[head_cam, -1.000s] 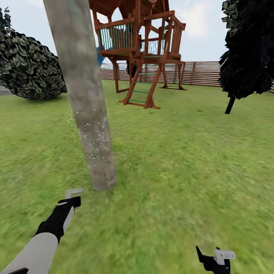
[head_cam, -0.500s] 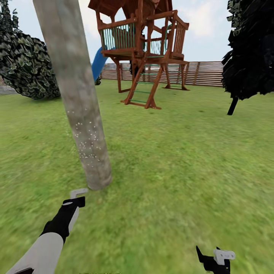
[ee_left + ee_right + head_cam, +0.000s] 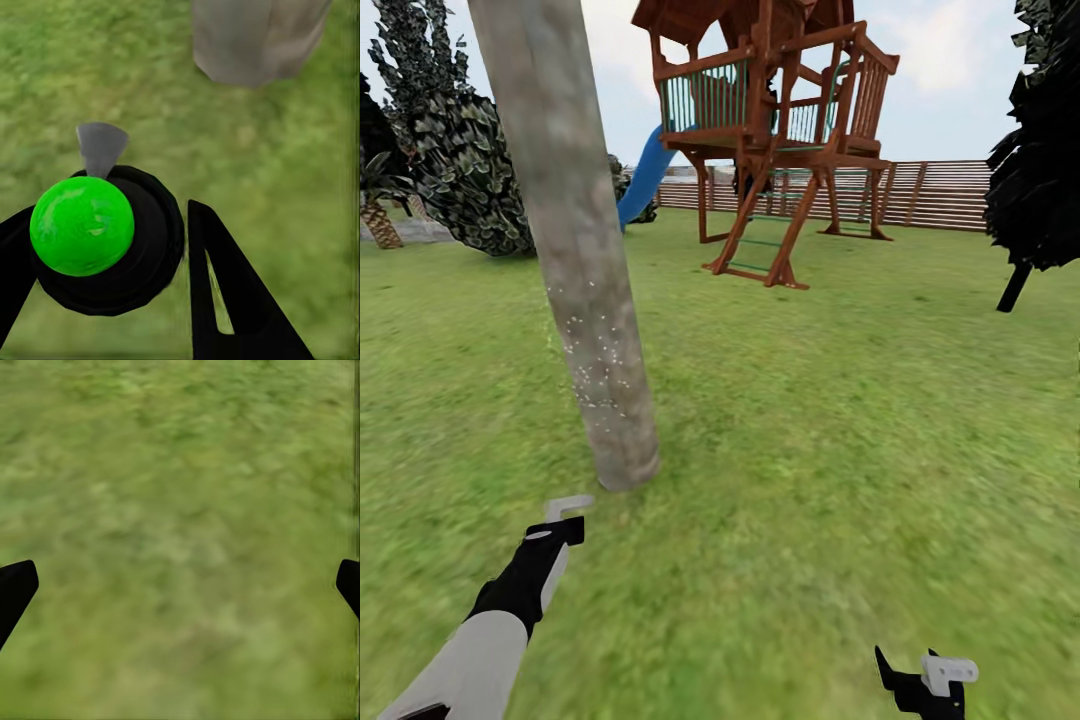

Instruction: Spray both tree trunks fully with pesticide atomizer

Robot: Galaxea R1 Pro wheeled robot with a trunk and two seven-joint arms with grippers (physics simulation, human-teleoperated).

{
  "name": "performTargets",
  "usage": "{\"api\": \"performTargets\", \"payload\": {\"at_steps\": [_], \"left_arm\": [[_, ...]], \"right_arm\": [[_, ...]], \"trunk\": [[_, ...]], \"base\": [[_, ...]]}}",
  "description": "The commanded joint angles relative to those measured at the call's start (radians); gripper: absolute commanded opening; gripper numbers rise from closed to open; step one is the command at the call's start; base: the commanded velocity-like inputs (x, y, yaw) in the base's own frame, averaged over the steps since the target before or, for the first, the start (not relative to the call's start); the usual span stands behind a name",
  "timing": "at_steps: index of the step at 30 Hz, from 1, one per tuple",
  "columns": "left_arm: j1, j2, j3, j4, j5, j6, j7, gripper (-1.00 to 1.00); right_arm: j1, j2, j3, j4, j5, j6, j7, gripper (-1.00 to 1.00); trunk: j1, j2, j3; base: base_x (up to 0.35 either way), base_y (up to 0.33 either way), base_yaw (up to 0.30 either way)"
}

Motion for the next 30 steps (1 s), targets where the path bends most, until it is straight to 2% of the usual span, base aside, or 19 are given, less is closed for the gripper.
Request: {"api": "performTargets", "payload": {"at_steps": [1,14,30], "left_arm": [[-0.001,-0.001,0.003,-0.002,-0.011,0.007,-0.001,-1.0],[-0.001,-0.002,0.003,0.0,-0.011,0.006,-0.001,-1.0],[-0.001,-0.009,0.003,0.001,-0.012,0.006,-0.001,-1.0]], "right_arm": [[-0.001,0.0,-0.009,0.001,0.002,-0.002,0.009,1.0],[-0.001,0.001,-0.009,0.002,0.002,-0.002,0.009,1.0],[-0.001,0.001,-0.009,0.002,0.002,-0.002,0.009,1.0]], "trunk": [[0.0,0.0,-0.001],[0.0,0.0,-0.001],[0.0,0.0,-0.001]], "base": [[0.078,-0.274,0.002],[0.104,-0.273,0.033],[0.112,-0.273,0.265]]}}
